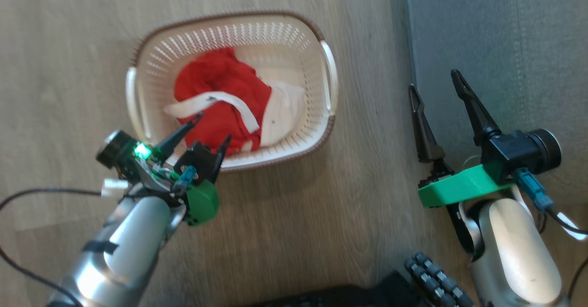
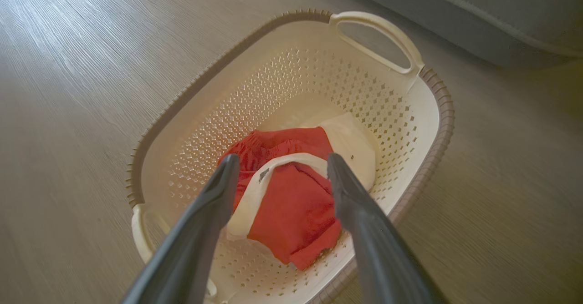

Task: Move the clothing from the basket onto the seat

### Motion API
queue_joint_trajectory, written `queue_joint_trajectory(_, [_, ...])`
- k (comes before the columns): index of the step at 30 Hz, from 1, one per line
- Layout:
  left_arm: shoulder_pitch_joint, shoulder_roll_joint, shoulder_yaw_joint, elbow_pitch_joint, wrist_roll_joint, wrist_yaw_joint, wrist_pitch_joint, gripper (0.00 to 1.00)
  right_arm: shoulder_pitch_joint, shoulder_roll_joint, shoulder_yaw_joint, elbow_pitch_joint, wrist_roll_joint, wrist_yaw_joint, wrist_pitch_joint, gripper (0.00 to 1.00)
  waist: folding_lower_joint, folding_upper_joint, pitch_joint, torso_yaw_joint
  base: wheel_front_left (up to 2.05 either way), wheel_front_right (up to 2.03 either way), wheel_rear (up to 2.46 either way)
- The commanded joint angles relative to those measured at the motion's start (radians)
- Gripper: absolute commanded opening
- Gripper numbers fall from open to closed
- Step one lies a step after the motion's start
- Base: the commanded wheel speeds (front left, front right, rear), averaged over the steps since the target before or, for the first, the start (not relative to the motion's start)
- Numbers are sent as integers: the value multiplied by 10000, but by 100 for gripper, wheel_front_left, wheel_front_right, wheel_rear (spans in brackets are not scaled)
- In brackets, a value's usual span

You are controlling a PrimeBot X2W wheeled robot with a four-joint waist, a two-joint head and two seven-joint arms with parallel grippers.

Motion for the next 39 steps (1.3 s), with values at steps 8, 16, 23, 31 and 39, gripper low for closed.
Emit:
queue_joint_trajectory(8, [-1765,1092,-734,1402,533,-129,-95,100,-144,3,746,-619,670,-2,-92,100,-2,1,1977,-1119,0,0,0])
queue_joint_trajectory(16, [-3324,1502,-1253,3479,753,-177,-95,100,-156,3,1270,-763,1137,-2,-92,100,-2,1,2625,-1658,0,0,0])
queue_joint_trajectory(23, [-4635,1425,-1453,5228,787,-330,-81,100,-222,3,1664,-855,1450,-2,-92,100,-2,1,3041,-2005,0,0,0])
queue_joint_trajectory(31, [-5533,808,-1573,6658,502,-985,857,100,-87,3,1778,-955,1476,-2,-92,100,-2,1,3227,-2028,0,0,0])
queue_joint_trajectory(39, [-5766,383,-1802,6980,14,-1227,2023,100,8,3,1729,-1017,1375,-2,-92,100,-2,1,3366,-1925,0,0,0])
